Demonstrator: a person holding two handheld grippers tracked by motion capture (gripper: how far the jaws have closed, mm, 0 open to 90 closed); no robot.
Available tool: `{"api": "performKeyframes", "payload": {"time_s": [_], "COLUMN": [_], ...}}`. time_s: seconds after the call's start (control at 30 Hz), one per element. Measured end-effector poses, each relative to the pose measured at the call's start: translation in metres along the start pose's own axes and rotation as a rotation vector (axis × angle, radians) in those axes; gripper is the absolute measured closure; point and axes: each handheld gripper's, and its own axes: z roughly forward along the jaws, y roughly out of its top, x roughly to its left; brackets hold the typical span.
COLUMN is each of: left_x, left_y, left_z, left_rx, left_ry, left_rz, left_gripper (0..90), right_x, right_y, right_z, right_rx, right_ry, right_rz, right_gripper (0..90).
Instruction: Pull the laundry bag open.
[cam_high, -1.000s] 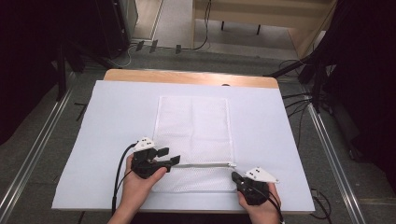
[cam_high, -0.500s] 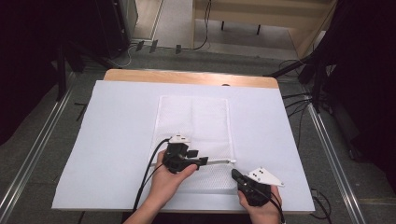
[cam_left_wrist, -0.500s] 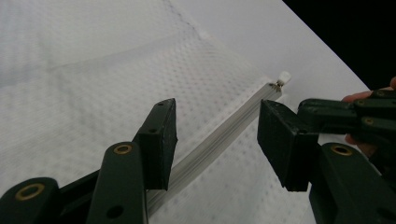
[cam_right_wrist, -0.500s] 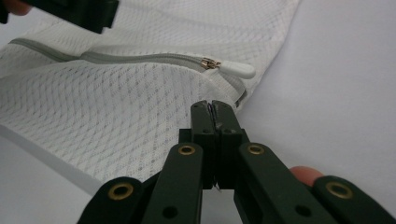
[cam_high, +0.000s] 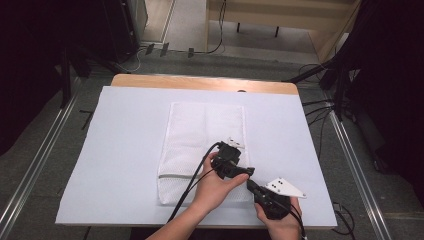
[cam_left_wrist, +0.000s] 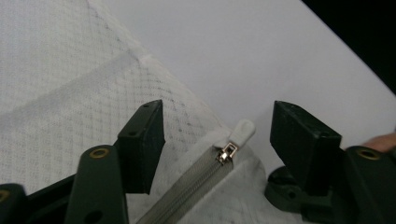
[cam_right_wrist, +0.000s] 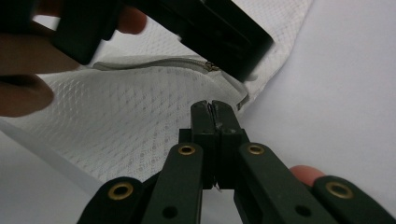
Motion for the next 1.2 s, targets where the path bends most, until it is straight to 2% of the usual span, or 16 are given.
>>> {"api": "performKeyframes", "payload": {"time_s": [0.1,0.2,0.23,0.27,0.3,0.37,0.47,0.57,0.67,0.73,0.93,0.97,1.0,1.07,1.1,1.2], "left_x": [-0.003,-0.003,-0.002,-0.001,0.0,0.004,0.01,0.013,0.013,0.015,0.019,0.019,0.017,0.01,0.007,-0.002], "left_y": [0.0,-0.001,-0.001,0.0,0.0,0.0,0.001,0.001,0.0,-0.002,-0.007,-0.006,-0.005,-0.002,-0.001,0.003], "left_z": [0.007,0.011,0.011,0.01,0.01,0.008,0.004,-0.004,-0.011,-0.016,-0.026,-0.026,-0.023,-0.016,-0.011,0.001], "left_rx": [0.024,0.042,0.047,0.048,0.043,0.041,0.029,0.01,-0.003,-0.022,-0.067,-0.063,-0.049,-0.024,-0.007,0.025], "left_ry": [0.039,0.031,0.014,-0.02,-0.044,-0.068,-0.109,-0.121,-0.129,-0.131,-0.134,-0.131,-0.123,-0.059,-0.03,0.039], "left_rz": [-0.002,0.003,0.003,0.004,-0.002,-0.005,-0.017,-0.012,-0.003,0.002,0.007,0.007,0.002,0.019,0.03,0.055], "left_gripper": [31.1,35.3,35.3,46.2,46.2,58.5,68.7,79.4,81.6,90.0,90.0,78.8,78.8,59.0,52.4,45.3], "right_x": [0.002,0.002,0.002,0.002,0.002,0.002,0.002,0.003,0.003,0.003,0.004,0.004,0.004,0.006,0.006,0.007], "right_y": [0.001,0.001,0.001,0.001,0.001,0.001,0.001,0.001,0.001,0.001,0.001,0.001,0.001,0.001,0.001,0.002], "right_z": [-0.002,-0.001,-0.001,-0.001,-0.001,-0.001,-0.001,-0.001,0.0,0.0,0.0,0.001,0.001,0.002,0.002,0.002], "right_rx": [-0.009,-0.008,-0.008,-0.006,-0.006,-0.005,-0.009,-0.007,-0.001,-0.002,0.0,0.003,0.003,0.002,0.004,0.001], "right_ry": [0.0,0.001,0.001,0.001,0.001,0.001,0.002,0.0,0.0,-0.005,-0.011,-0.007,-0.007,-0.008,-0.008,-0.008], "right_rz": [-0.012,-0.025,-0.025,-0.026,-0.026,-0.03,-0.033,-0.037,-0.035,-0.038,-0.047,-0.05,-0.05,-0.047,-0.048,-0.051], "right_gripper": [90.0,90.0,90.0,90.0,90.0,90.0,90.0,90.0,90.0,90.0,90.0,90.0,90.0,90.0,90.0,90.0]}}
